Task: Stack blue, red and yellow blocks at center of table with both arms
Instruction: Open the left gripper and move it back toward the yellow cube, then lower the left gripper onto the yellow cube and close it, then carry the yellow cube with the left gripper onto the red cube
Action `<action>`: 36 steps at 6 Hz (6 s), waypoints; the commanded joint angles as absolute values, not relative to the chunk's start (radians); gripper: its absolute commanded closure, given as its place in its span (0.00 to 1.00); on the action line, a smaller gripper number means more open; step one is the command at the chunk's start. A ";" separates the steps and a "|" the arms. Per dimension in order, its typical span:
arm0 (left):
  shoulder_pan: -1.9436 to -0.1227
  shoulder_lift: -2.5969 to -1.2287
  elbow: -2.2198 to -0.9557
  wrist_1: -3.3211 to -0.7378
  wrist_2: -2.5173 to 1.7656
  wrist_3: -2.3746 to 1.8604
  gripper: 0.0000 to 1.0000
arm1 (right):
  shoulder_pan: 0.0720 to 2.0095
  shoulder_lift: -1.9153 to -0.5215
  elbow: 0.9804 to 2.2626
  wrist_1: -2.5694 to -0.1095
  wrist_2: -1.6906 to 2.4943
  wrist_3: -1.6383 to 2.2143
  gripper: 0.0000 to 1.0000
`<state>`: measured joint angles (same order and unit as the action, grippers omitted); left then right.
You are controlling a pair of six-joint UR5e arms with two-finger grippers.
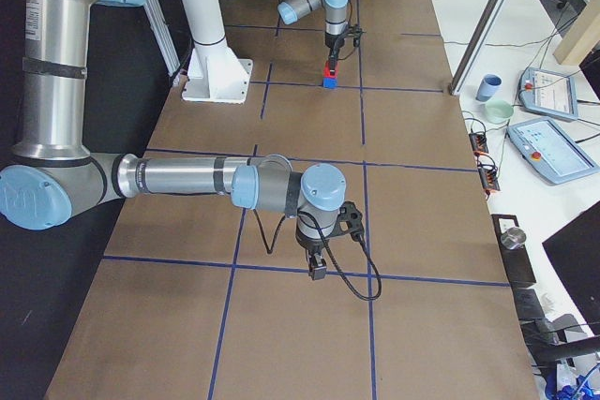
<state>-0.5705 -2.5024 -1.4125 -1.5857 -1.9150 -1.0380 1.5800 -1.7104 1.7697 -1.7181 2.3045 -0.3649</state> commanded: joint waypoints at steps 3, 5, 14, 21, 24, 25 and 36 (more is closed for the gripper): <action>-0.872 -2.098 -1.692 -1.595 -2.118 -0.498 0.00 | 1.580 -1.710 1.769 -1.720 2.306 -0.364 0.00; -1.077 -1.879 -1.693 -1.597 -2.234 -0.356 0.00 | 1.580 -1.710 1.772 -1.718 2.307 -0.357 0.00; -1.051 -1.614 -1.557 -2.088 -2.181 -0.859 0.00 | 1.580 -1.710 1.773 -1.718 2.307 -0.359 0.00; -0.988 -1.658 -1.489 -2.172 -2.125 -0.874 1.00 | 1.580 -1.712 1.778 -1.718 2.307 -0.357 0.00; -0.941 -1.910 -1.670 -1.845 -2.073 -0.871 1.00 | 1.580 -1.712 1.781 -1.718 2.309 -0.347 0.00; -0.820 -2.024 -1.667 -1.820 -2.057 -0.885 0.99 | 1.580 -1.713 1.781 -1.718 2.309 -0.345 0.00; -0.526 -2.516 -1.500 -1.427 -1.813 -1.094 0.92 | 1.580 -1.713 1.773 -1.718 2.309 -0.344 0.00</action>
